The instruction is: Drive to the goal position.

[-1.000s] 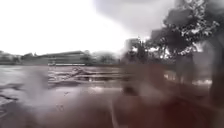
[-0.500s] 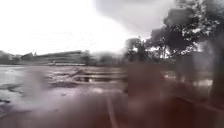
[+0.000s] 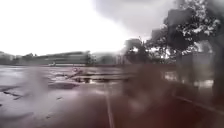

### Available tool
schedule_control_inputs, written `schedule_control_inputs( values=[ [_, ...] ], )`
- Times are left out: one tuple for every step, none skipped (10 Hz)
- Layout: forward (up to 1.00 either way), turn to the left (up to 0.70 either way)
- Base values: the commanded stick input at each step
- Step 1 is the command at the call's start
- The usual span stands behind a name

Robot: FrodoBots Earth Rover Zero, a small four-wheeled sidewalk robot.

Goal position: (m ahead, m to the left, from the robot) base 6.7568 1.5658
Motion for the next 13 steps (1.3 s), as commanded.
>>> schedule_control_inputs(
  values=[
    [0.45, 0.0],
    [0.45, 0.0],
    [0.45, 0.0],
    [0.45, 0.0],
    [0.45, 0.0],
    [0.45, 0.0],
    [0.45, 0.0],
    [0.45, 0.0],
    [0.45, 0.0],
    [0.45, 0.0],
    [0.45, 0.0],
    [0.45, 0.0],
    [0.45, 0.0]
  ],
)
